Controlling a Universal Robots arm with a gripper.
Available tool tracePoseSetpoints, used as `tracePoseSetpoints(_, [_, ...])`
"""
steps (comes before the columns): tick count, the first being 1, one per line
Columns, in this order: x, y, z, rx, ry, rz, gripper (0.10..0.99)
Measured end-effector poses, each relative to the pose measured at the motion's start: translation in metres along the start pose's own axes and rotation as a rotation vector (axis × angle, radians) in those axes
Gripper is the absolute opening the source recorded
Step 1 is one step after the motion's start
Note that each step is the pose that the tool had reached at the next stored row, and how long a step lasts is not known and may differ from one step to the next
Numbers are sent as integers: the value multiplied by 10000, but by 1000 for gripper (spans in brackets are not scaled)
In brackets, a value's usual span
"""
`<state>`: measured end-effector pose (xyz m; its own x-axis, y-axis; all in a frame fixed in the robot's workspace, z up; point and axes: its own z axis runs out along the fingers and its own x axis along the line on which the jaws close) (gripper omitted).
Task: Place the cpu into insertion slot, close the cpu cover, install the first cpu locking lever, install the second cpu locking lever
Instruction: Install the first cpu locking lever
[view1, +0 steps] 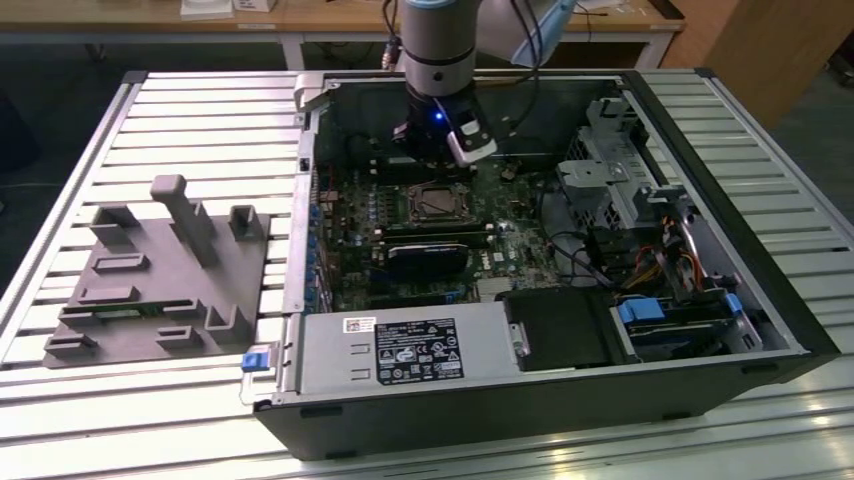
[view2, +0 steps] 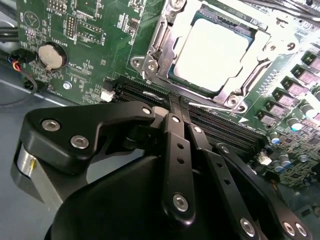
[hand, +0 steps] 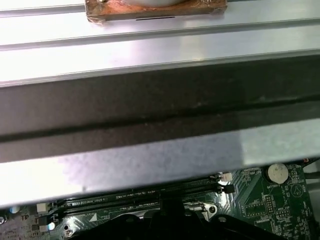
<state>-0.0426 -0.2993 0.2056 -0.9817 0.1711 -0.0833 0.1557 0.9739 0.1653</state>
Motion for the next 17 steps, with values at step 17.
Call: tracePoseSetpoints(17, [48, 42, 42, 117, -131, 558, 106])
